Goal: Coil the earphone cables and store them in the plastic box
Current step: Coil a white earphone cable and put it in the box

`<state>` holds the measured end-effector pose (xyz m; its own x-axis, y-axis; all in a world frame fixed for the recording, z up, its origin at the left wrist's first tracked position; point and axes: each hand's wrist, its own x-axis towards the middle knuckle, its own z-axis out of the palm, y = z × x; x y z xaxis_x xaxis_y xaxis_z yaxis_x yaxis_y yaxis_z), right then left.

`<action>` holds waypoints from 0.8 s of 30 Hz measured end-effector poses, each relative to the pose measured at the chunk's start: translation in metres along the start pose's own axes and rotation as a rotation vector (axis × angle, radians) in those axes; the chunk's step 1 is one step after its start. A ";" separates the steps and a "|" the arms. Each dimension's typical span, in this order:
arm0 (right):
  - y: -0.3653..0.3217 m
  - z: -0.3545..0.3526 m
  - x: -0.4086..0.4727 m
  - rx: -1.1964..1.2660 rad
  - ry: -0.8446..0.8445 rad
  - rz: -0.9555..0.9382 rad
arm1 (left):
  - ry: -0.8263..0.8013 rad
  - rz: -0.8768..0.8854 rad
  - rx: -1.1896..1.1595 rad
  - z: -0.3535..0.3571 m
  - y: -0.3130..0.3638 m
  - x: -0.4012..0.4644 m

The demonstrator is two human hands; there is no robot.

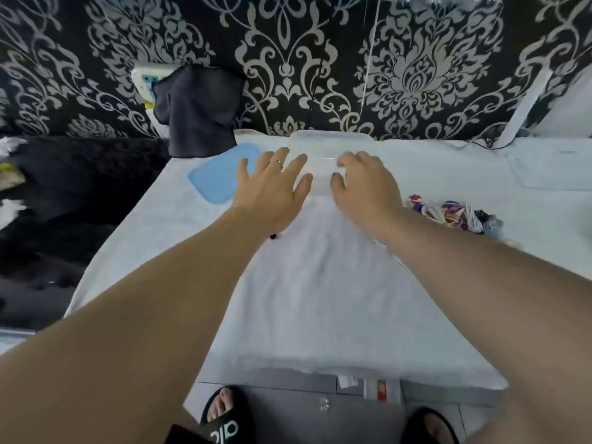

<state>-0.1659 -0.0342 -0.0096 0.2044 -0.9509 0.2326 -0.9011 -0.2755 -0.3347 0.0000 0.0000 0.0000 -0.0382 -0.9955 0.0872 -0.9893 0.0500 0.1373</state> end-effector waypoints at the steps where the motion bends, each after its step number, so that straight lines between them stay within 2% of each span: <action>1: 0.000 0.001 -0.009 -0.019 -0.013 0.004 | -0.011 -0.013 -0.002 0.001 -0.004 -0.007; 5: 0.005 0.006 -0.031 -0.122 0.086 -0.130 | -0.037 0.007 0.024 0.009 -0.024 -0.029; 8: 0.005 0.000 -0.021 -0.101 0.143 -0.110 | -0.075 -0.025 0.027 0.011 -0.031 -0.035; 15: 0.015 0.001 -0.031 -0.058 0.159 -0.092 | -0.163 -0.080 -0.003 0.023 -0.020 -0.036; 20: 0.023 0.002 -0.051 -0.059 0.082 0.013 | -0.138 -0.035 0.000 0.022 -0.005 -0.044; 24: 0.017 0.013 -0.062 0.060 0.004 0.150 | -0.128 -0.050 -0.048 0.031 0.004 -0.046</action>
<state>-0.1890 0.0183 -0.0418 0.0670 -0.9814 0.1797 -0.8970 -0.1381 -0.4199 -0.0067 0.0437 -0.0339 -0.0101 -0.9989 -0.0468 -0.9826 0.0012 0.1857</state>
